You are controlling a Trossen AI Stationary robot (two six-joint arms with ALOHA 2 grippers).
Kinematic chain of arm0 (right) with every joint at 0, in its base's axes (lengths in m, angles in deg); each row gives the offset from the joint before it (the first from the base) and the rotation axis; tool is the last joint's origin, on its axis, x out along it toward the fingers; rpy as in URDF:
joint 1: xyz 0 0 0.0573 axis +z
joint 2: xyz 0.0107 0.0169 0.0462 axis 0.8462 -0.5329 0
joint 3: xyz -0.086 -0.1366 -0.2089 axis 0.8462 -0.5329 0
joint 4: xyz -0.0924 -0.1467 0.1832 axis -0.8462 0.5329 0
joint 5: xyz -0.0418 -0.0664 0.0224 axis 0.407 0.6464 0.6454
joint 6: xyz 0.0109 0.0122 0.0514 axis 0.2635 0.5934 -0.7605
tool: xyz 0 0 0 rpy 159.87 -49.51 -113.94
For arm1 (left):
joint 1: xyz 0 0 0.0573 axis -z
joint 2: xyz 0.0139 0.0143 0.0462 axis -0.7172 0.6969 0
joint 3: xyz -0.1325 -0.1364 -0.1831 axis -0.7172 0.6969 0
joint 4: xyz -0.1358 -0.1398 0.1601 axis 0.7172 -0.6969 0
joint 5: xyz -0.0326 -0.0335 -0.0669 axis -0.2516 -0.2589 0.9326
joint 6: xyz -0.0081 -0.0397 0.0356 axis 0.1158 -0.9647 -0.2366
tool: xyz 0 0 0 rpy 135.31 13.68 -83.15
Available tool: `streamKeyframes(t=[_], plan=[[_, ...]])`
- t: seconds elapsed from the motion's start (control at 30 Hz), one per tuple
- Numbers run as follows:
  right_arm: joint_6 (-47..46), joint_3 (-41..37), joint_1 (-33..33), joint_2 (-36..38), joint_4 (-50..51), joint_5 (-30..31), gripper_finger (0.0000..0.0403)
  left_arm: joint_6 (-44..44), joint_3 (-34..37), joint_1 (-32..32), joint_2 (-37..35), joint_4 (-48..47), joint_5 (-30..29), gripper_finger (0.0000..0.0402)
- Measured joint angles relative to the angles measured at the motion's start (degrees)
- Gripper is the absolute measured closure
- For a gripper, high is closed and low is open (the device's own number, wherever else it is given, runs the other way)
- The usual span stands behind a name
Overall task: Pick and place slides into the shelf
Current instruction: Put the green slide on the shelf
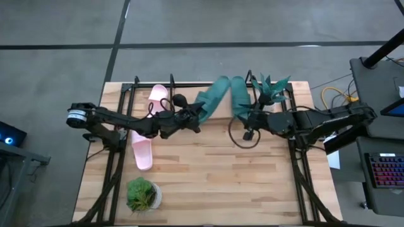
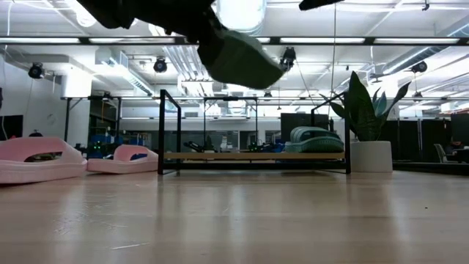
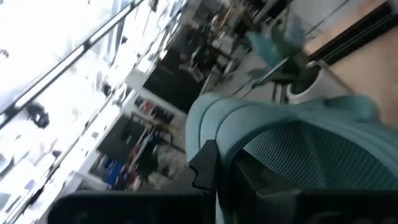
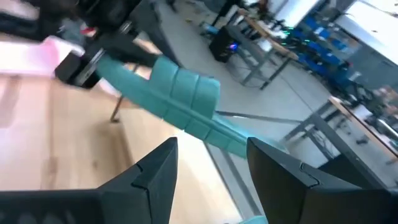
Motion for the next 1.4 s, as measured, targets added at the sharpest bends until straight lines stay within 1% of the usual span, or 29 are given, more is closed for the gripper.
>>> streamKeyframes(t=[0.1, 0.2, 0.27, 0.37, 0.47, 0.53, 0.73, 0.87, 0.97, 1.1, 1.4], plan=[[0.01, 0.00, -0.13, 0.54, -1.85, 3.03, 0.0225, -0.08, -0.63, 0.16, 1.71, 0.67, -2.03, 0.0401], [0.10, 0.00, -0.11, 0.85, -4.30, 5.02, 0.0227, -0.09, -2.30, 0.15, 5.21, 0.22, -6.82, 0.0401], [0.14, 0.00, -0.09, 0.92, -5.83, 5.14, 0.0227, -0.03, -4.10, -0.13, 8.00, 0.10, -10.10, 0.0401], [0.14, 0.00, -0.11, 0.94, -6.74, 5.32, 0.0228, 0.94, -8.55, -0.39, 12.78, 0.64, -15.43, 0.0401], [0.21, 0.00, -0.11, 0.94, -6.51, 5.34, 0.0231, 3.28, -13.47, -0.78, 17.90, 0.57, -22.72, 0.0401], [0.32, 0.00, -0.11, 0.92, -6.45, 5.33, 0.0232, 4.32, -16.30, -1.27, 20.99, 0.26, -25.34, 0.0401], [0.76, 0.00, -0.11, 0.94, -6.47, 5.34, 0.0230, 4.89, -23.40, -1.42, 29.25, 0.50, -26.08, 0.0402], [1.19, 0.00, -0.11, 1.03, -6.48, 5.35, 0.0230, 4.92, -26.71, -2.00, 33.57, 0.28, -26.95, 0.0402], [2.08, 0.00, -0.11, 1.23, -6.54, 5.37, 0.0230, 5.98, -29.10, -2.73, 36.42, 0.27, -30.03, 0.0402], [2.34, 0.00, -0.11, 1.42, -6.49, 5.36, 0.0232, 6.55, -32.01, -3.78, 39.74, 0.01, -32.86, 0.0402], [3.09, 0.00, -0.11, 1.70, -6.52, 5.38, 0.0236, 5.96, -37.17, -4.39, 44.42, -5.88, -32.90, 0.0402]])
